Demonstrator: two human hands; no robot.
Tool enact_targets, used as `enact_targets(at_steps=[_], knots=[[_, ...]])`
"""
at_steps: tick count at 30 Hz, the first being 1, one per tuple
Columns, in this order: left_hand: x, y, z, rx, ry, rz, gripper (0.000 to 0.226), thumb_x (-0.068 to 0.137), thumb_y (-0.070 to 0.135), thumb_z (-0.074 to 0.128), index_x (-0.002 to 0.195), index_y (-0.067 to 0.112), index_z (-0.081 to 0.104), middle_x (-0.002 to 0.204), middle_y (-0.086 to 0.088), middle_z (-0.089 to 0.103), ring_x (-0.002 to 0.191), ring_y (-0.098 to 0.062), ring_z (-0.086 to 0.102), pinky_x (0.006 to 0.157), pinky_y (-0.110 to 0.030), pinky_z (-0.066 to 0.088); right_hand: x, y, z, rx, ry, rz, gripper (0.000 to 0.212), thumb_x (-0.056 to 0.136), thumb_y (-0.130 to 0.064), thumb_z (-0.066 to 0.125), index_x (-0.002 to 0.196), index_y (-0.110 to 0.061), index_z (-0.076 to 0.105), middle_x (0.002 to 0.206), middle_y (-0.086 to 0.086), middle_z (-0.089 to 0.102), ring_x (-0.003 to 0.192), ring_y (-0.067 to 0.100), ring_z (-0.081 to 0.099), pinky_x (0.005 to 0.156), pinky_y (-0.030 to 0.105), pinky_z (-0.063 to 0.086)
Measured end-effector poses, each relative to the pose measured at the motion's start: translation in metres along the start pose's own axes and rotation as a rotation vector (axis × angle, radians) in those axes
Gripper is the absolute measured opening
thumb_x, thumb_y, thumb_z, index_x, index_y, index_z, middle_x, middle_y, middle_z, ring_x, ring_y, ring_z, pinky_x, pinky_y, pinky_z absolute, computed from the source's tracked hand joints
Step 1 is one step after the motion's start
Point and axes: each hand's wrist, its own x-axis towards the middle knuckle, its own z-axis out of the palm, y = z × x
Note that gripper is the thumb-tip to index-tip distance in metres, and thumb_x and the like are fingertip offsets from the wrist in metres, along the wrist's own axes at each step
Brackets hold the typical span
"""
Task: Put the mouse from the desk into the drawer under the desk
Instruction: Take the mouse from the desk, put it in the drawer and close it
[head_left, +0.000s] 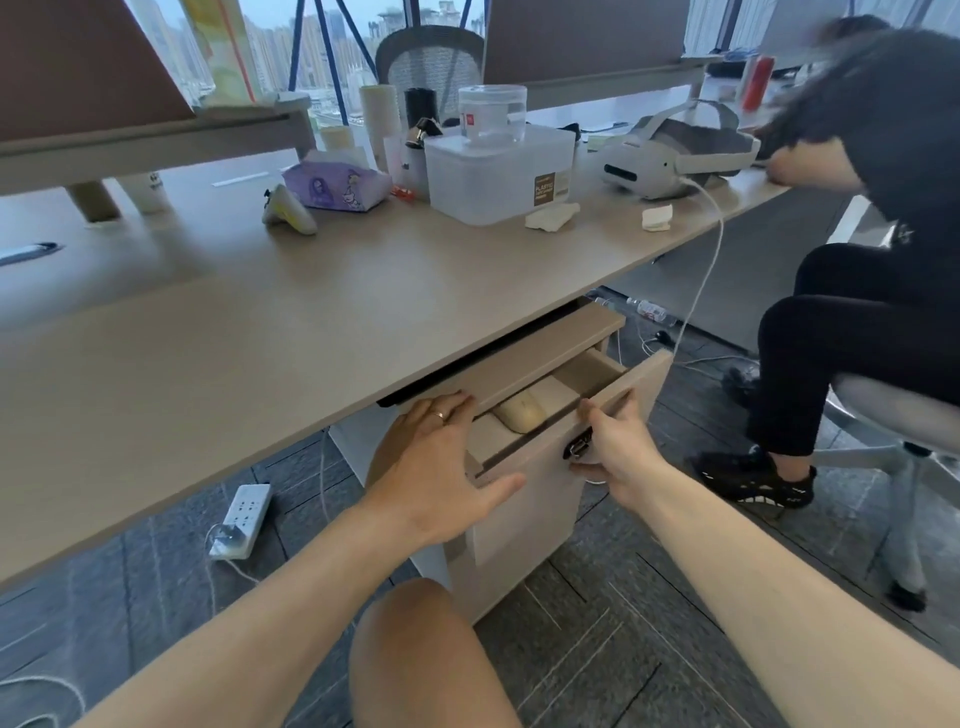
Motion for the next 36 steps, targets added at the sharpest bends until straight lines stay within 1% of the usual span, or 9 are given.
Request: enact_targets(at_steps=[9,14,17,20,24,27,30,34,36], knots=[[0.006,-0.014,0.007,-0.031,0.096,0.045,0.056,0.094,0.033,0.059,0.147,0.018,0.048,0.149,0.004,0.05,0.135,-0.013,0.04,0.111,-0.028,0.033,0.024,-0.005,0.034,0.005,-0.01,-0.038,0.051,0.098,-0.034,0.059,0.144,-0.034,0.037,0.142,0.004,0.052,0.117,0.032,0.056,0.074,0.055,0.062],[0.007,-0.017,0.01,-0.027,0.126,0.056,0.052,0.094,0.026,0.059,0.144,0.019,0.051,0.147,0.006,0.052,0.133,-0.014,0.043,0.11,-0.028,0.034,0.032,-0.005,0.043,0.033,-0.001,-0.022,0.053,0.098,-0.031,0.061,0.145,-0.029,0.038,0.144,0.006,0.05,0.115,0.031,0.054,0.069,0.05,0.063],[0.007,-0.018,0.012,-0.024,0.141,0.06,0.051,0.092,0.019,0.06,0.142,0.018,0.054,0.145,0.004,0.055,0.131,-0.016,0.046,0.108,-0.028,0.036,0.034,-0.005,0.047,0.025,0.005,-0.035,0.039,0.097,-0.031,0.061,0.131,-0.026,0.043,0.14,0.008,0.051,0.108,0.03,0.055,0.058,0.043,0.061],[0.008,-0.019,0.012,-0.033,0.156,0.06,0.052,0.088,0.009,0.061,0.139,0.017,0.057,0.142,0.005,0.058,0.128,-0.018,0.048,0.105,-0.029,0.038,0.036,-0.006,0.051,0.026,-0.001,-0.05,0.032,0.097,-0.032,0.061,0.123,-0.029,0.043,0.141,0.007,0.049,0.108,0.03,0.054,0.06,0.044,0.062],[0.01,-0.022,0.014,-0.04,0.176,0.073,0.058,0.083,-0.004,0.061,0.137,0.016,0.06,0.139,0.002,0.06,0.124,-0.02,0.051,0.103,-0.033,0.043,0.035,-0.004,0.048,0.136,-0.05,-0.035,0.048,0.099,-0.035,0.056,0.143,-0.035,0.039,0.15,0.001,0.042,0.119,0.028,0.046,0.068,0.049,0.063],[0.012,-0.025,0.018,-0.045,0.192,0.071,0.063,0.079,-0.009,0.062,0.136,0.017,0.061,0.137,0.003,0.061,0.122,-0.019,0.053,0.1,-0.035,0.046,0.032,-0.002,0.05,0.179,-0.097,-0.033,0.067,0.101,-0.035,0.053,0.159,-0.038,0.021,0.157,-0.007,0.034,0.123,0.022,0.042,0.079,0.054,0.061],[0.013,-0.028,0.021,-0.065,0.208,0.078,0.065,0.075,-0.012,0.063,0.133,0.017,0.064,0.134,0.003,0.063,0.119,-0.02,0.054,0.098,-0.038,0.049,0.029,-0.004,0.055,0.184,-0.117,-0.029,0.068,0.1,-0.033,0.053,0.159,-0.037,0.019,0.161,-0.005,0.033,0.126,0.023,0.043,0.078,0.054,0.062],[0.013,-0.03,0.023,-0.072,0.221,0.083,0.066,0.075,-0.014,0.063,0.132,0.018,0.064,0.133,0.005,0.063,0.119,-0.018,0.053,0.097,-0.036,0.048,0.03,-0.006,0.057,0.195,-0.11,-0.027,0.054,0.1,-0.028,0.052,0.151,-0.031,0.035,0.151,0.002,0.044,0.107,0.021,0.054,0.074,0.054,0.062],[0.014,-0.029,0.023,-0.072,0.229,0.085,0.066,0.075,-0.013,0.063,0.133,0.019,0.064,0.134,0.006,0.062,0.119,-0.018,0.053,0.096,-0.034,0.048,0.031,-0.005,0.056,0.202,-0.116,-0.02,0.058,0.099,-0.026,0.052,0.153,-0.031,0.032,0.155,-0.001,0.04,0.12,0.026,0.049,0.07,0.054,0.063]])
